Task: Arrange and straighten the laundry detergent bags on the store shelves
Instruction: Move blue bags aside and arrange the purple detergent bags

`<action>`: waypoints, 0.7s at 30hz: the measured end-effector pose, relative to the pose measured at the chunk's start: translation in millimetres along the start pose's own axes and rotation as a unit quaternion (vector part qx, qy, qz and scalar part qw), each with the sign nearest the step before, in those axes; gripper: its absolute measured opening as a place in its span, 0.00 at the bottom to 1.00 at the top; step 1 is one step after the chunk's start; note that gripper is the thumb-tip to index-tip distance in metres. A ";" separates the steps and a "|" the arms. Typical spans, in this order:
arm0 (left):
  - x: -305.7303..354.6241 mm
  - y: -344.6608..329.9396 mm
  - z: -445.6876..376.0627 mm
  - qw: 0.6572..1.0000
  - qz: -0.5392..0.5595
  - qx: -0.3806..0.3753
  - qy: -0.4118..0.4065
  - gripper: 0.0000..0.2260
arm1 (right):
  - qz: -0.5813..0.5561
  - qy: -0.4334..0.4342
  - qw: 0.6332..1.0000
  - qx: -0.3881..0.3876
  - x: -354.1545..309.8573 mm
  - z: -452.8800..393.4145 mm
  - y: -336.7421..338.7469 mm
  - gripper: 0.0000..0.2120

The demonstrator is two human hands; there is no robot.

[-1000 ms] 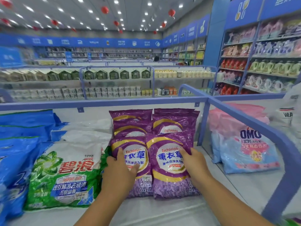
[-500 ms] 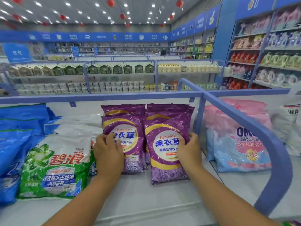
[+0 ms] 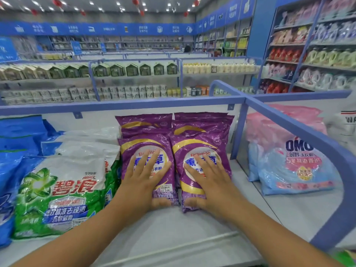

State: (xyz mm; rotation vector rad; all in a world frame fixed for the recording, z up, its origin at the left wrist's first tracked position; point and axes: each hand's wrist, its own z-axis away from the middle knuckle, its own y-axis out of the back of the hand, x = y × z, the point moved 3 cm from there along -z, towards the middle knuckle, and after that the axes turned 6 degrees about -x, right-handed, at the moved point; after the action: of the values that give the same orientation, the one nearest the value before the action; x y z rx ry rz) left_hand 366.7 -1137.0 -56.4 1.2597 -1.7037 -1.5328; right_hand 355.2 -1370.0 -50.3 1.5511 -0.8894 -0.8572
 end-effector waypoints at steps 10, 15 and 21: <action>0.5 -5.9 -12.4 0.999 0.024 0.009 -0.020 0.41 | 0.016 -0.015 0.997 0.079 -6.9 -10.5 -8.8 0.42; -3.7 -4.5 -3.2 0.993 0.094 -0.006 -0.070 0.34 | 0.012 -0.040 0.998 0.056 -10.0 -6.5 -9.4 0.42; 11.2 11.5 1.8 0.988 0.127 -0.088 -0.012 0.26 | -0.018 -0.084 0.995 -0.047 -22.0 15.3 1.0 0.36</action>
State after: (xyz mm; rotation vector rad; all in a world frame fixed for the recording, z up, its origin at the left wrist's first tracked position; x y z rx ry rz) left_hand 357.0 -1146.8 -48.0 0.9017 -1.6315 -1.5116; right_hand 331.6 -1357.3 -50.0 1.4331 -0.9301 -1.0526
